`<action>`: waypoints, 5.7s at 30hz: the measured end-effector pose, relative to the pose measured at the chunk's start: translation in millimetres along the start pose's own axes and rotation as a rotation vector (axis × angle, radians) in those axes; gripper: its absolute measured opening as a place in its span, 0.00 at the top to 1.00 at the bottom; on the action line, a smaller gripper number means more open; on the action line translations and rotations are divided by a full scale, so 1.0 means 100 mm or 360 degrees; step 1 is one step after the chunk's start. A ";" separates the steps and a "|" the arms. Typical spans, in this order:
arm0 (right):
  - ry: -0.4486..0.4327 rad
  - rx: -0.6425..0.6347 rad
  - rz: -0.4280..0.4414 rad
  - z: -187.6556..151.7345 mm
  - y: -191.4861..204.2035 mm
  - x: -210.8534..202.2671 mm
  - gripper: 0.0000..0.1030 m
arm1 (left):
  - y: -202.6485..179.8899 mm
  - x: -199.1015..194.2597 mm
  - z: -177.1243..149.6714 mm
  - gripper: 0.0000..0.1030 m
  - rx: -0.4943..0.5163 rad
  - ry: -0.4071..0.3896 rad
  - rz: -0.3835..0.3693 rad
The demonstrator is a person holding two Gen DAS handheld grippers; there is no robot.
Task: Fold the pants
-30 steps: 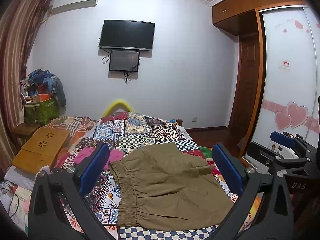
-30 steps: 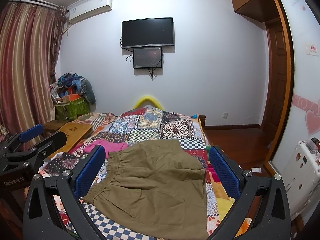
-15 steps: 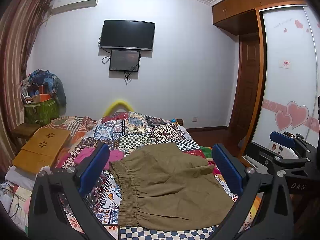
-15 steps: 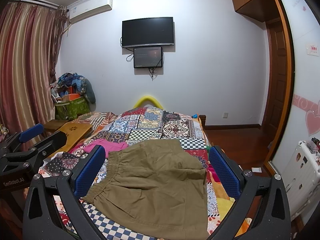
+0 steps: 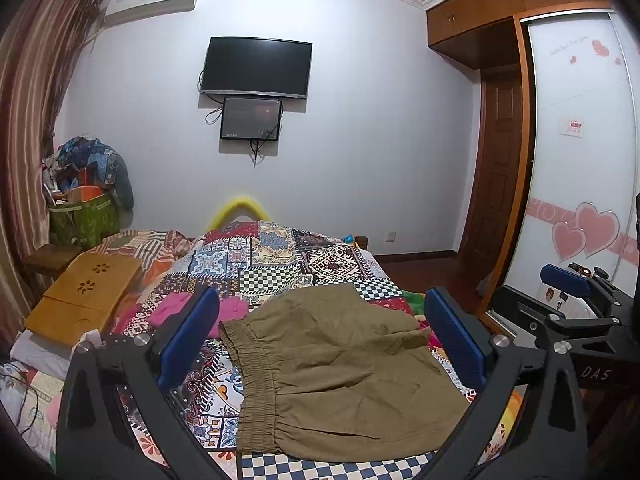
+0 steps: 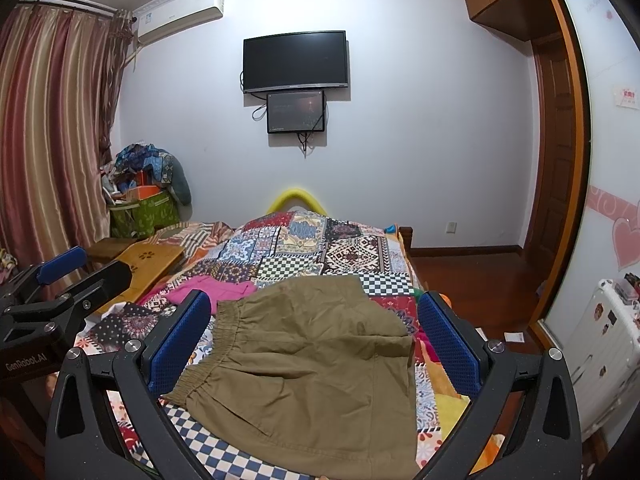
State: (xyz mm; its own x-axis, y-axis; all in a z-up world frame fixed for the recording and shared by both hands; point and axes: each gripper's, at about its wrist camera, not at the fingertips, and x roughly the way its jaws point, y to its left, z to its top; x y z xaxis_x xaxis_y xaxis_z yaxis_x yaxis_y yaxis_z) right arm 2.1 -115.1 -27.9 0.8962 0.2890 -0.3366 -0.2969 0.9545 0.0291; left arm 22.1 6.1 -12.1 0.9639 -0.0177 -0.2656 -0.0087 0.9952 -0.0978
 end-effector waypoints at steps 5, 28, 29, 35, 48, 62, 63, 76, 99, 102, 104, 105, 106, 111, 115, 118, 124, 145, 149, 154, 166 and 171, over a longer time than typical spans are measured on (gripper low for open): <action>0.0019 0.0005 -0.0006 0.00 -0.02 0.04 0.00 | 0.03 0.05 -0.01 0.00 -0.0004 0.0012 0.0006; 0.0727 0.0109 -0.0225 -0.86 -0.93 0.86 0.02 | 1.07 1.40 -1.16 0.15 -0.0141 0.0868 0.0114; 0.0788 0.0117 -0.0223 -0.94 -0.97 0.91 0.03 | 1.11 1.46 -1.27 0.15 -0.0163 0.0915 0.0109; 0.1046 0.0115 -0.0138 -1.28 -1.06 1.11 0.09 | 1.09 1.62 -1.60 0.15 -0.0247 0.1098 -0.0018; 0.1256 0.0110 -0.0050 -1.61 -1.07 1.12 0.64 | 0.90 1.64 -1.73 0.44 -0.0245 0.1252 -0.0138; 0.1312 0.0135 -0.0068 -1.53 -1.17 1.21 0.74 | 0.87 1.50 -1.60 0.42 -0.0185 0.1259 -0.0103; 0.1304 0.0143 -0.0070 -1.50 -1.18 1.22 0.74 | 0.88 1.50 -1.56 0.42 -0.0178 0.1245 -0.0093; 0.1006 0.0086 -0.0076 -0.83 -1.24 1.72 0.53 | 1.23 2.17 -1.10 0.41 -0.0184 0.1085 0.0052; 0.1093 0.0138 0.0023 -0.91 -1.40 3.18 0.88 | 1.43 3.30 -1.42 0.77 -0.0154 0.1169 0.0061; 0.1092 0.0045 -0.0018 -0.95 -1.33 3.14 0.89 | 1.48 3.36 -1.45 0.78 -0.0180 0.1173 0.0054; 0.1121 0.0007 -0.0039 -1.00 -1.30 3.13 0.90 | 1.51 3.41 -1.48 0.79 -0.0200 0.1183 0.0050; 0.1136 -0.0003 -0.0051 -1.02 -1.31 3.13 0.92 | 1.53 3.45 -1.51 0.79 -0.0207 0.1198 0.0056; 0.1153 -0.0012 -0.0062 -1.05 -1.32 3.14 0.92 | 1.54 3.49 -1.54 0.79 -0.0205 0.1213 0.0061; 0.1207 -0.0027 -0.0083 -1.03 -1.38 3.11 0.92 | 1.59 3.52 -1.51 0.78 -0.0219 0.1251 0.0041; 0.1151 -0.0030 -0.0057 -0.82 -1.41 3.02 0.87 | 1.73 3.43 -1.37 0.66 -0.0264 0.1209 0.0049; 0.1075 -0.0057 -0.0067 -0.63 -1.38 3.03 0.63 | 1.89 3.44 -1.30 0.61 -0.0268 0.1170 0.0125; 0.0976 -0.0085 -0.0029 -0.36 -1.25 3.26 0.54 | 2.12 3.66 -1.23 0.61 -0.0326 0.1161 0.0125; 0.1145 -0.0023 0.0170 -0.29 -1.03 4.78 0.38 | 2.14 4.31 -1.38 0.61 -0.0338 0.1186 -0.0069; 0.1178 0.0042 0.0186 -0.37 -1.01 4.90 0.38 | 2.15 4.37 -1.41 0.62 -0.0341 0.1190 -0.0075; 0.1151 -0.0035 0.0238 -0.38 -0.91 4.85 0.78 | 2.21 4.39 -1.41 0.76 -0.0409 0.1177 -0.0070; 0.0929 -0.0008 0.0106 -0.10 -0.99 4.63 0.94 | 2.19 4.36 -1.15 0.94 -0.0405 0.1079 -0.0074; 0.0803 0.0054 0.0070 0.24 -1.01 4.52 0.95 | 2.14 4.29 -0.78 0.95 -0.0352 0.0935 -0.0078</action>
State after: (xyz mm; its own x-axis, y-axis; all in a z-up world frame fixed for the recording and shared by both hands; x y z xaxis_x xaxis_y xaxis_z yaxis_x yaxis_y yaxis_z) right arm 445.2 -79.5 -160.2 0.6099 0.2653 -0.7467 -0.3125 0.9464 0.0810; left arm 413.1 203.9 -222.0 0.6579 -0.1755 -0.7324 -0.0834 0.9495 -0.3024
